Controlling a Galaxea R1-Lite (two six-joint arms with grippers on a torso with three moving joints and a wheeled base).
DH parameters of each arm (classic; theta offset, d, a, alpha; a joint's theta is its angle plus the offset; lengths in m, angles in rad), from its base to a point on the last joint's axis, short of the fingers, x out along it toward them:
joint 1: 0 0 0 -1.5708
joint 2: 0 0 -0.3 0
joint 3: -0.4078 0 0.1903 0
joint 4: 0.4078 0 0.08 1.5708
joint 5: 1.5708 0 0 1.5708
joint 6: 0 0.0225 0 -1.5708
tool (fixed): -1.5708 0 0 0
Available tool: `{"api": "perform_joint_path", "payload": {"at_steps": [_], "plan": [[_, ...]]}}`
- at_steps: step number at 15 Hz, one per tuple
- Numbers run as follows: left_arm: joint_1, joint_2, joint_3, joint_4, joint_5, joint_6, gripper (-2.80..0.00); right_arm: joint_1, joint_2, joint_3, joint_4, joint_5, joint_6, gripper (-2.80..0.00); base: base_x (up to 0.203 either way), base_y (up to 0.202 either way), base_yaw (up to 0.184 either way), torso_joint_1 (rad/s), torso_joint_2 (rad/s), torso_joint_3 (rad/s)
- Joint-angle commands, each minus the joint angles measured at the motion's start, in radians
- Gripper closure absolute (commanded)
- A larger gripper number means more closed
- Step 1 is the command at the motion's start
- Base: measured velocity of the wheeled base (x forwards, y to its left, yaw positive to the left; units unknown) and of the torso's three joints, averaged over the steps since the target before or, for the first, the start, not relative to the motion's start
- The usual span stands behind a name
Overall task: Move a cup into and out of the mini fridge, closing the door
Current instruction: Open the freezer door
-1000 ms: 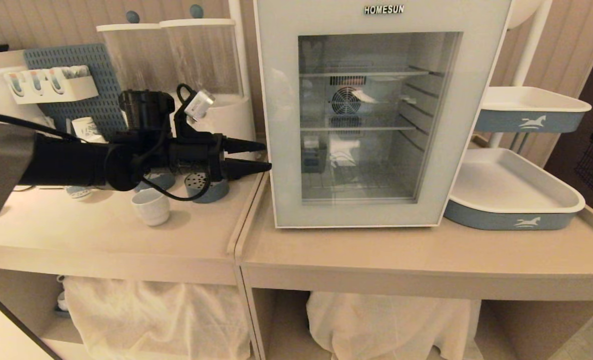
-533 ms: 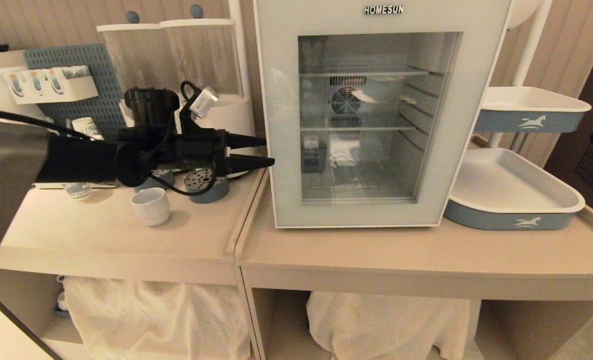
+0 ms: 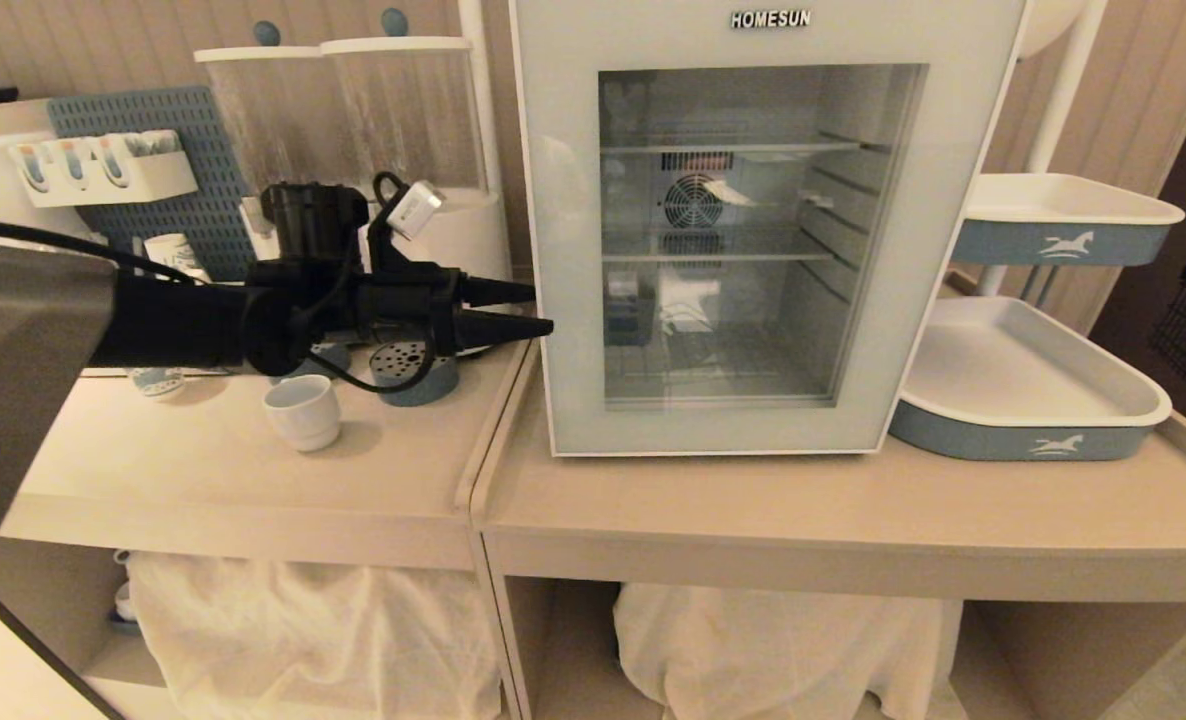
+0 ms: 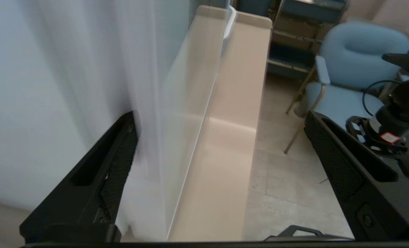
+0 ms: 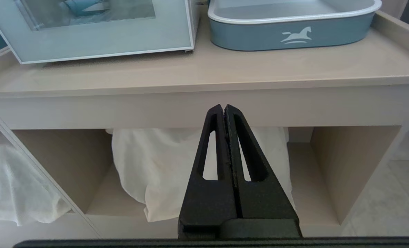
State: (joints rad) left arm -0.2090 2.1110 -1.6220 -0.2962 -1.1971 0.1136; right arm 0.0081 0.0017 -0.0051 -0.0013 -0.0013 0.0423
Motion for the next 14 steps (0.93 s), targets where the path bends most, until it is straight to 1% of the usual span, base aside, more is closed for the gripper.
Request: {"api": "perform_joint_path", "payload": {"at_steps": [1, 3, 8, 10, 12, 14], "plan": [[-0.003, -0.024, 0.011, -0.004, -0.023, -0.023, -2.80, 0.001, 0.001, 0.001, 0.000, 0.000, 0.001, 0.00, 0.000, 0.000, 0.000, 0.000, 0.00, 0.000], [-0.017, -0.046, 0.031, -0.012, -0.042, -0.059, -2.80, 0.000, 0.001, -0.001, 0.000, 0.000, 0.001, 0.00, 0.000, 0.000, 0.000, 0.000, 0.00, 0.000], [-0.052, -0.107, 0.107, -0.013, -0.054, -0.063, -2.80, 0.000, 0.001, -0.001, 0.003, 0.000, 0.001, 0.00, 0.000, 0.000, 0.000, 0.000, 0.00, 0.000], [-0.055, -0.142, 0.149, -0.013, -0.085, -0.063, -2.80, 0.001, 0.001, -0.003, 0.007, 0.000, 0.001, 0.00, 0.000, 0.000, 0.000, 0.000, 0.00, 0.000], [-0.060, -0.185, 0.203, -0.013, -0.099, -0.064, -2.80, 0.000, 0.001, -0.003, 0.009, 0.000, 0.001, 0.00, 0.000, 0.000, 0.000, 0.000, 0.00, 0.000], [-0.091, -0.250, 0.295, -0.015, -0.110, -0.056, -2.80, 0.001, 0.001, -0.003, 0.009, 0.000, 0.001, 0.00, 0.000, 0.000, 0.000, 0.000, 0.00, 0.000]]}}
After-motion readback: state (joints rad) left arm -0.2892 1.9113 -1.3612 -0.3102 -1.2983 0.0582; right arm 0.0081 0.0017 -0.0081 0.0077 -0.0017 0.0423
